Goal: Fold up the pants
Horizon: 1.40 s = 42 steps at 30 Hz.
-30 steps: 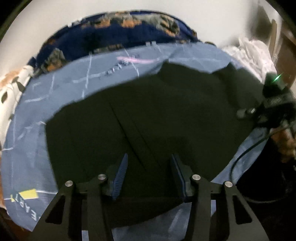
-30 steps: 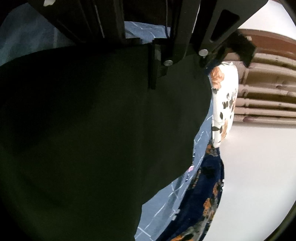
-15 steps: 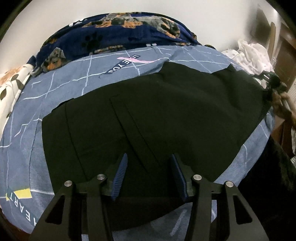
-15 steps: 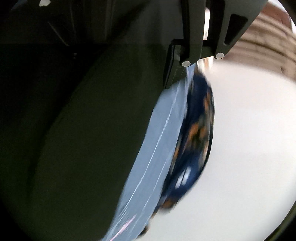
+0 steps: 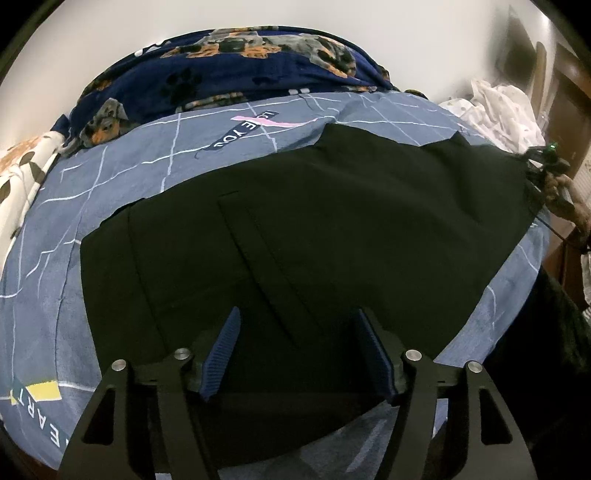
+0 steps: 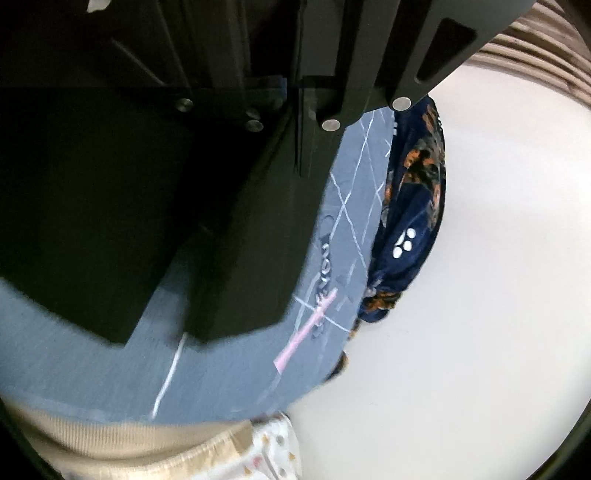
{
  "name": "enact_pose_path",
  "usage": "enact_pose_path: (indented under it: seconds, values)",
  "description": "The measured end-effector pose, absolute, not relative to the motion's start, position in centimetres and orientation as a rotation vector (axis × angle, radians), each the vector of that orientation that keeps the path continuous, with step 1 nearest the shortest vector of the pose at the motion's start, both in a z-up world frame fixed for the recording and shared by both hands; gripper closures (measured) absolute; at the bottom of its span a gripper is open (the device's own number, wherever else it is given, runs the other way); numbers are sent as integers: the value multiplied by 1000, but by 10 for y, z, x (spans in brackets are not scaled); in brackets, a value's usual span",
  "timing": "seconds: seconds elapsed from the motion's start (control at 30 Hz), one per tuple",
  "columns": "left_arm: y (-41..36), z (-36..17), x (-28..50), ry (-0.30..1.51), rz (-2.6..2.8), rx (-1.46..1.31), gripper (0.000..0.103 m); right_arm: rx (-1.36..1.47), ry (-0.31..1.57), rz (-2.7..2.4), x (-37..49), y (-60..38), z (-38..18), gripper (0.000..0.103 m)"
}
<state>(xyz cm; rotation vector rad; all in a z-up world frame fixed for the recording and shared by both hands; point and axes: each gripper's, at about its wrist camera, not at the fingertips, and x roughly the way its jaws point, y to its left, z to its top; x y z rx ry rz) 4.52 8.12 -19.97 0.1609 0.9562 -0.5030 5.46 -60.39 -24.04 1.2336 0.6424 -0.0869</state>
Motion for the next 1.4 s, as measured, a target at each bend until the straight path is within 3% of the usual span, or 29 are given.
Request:
enact_pose_path:
  seconds: [0.17,0.4,1.1,1.4]
  values:
    - [81,-199,45,952,-506,163,37,1226,580,-114,5,-630,-223,99]
    - [84,-202,43,939,-520,170,36,1305,562,-184,-60,-652,-253,99]
    - [83,-201,44,940,-518,187,33,1403,523,-144,-85,-662,-270,96]
    - [83,-201,44,939,-520,188,29,1446,397,-252,-123,-688,-258,84]
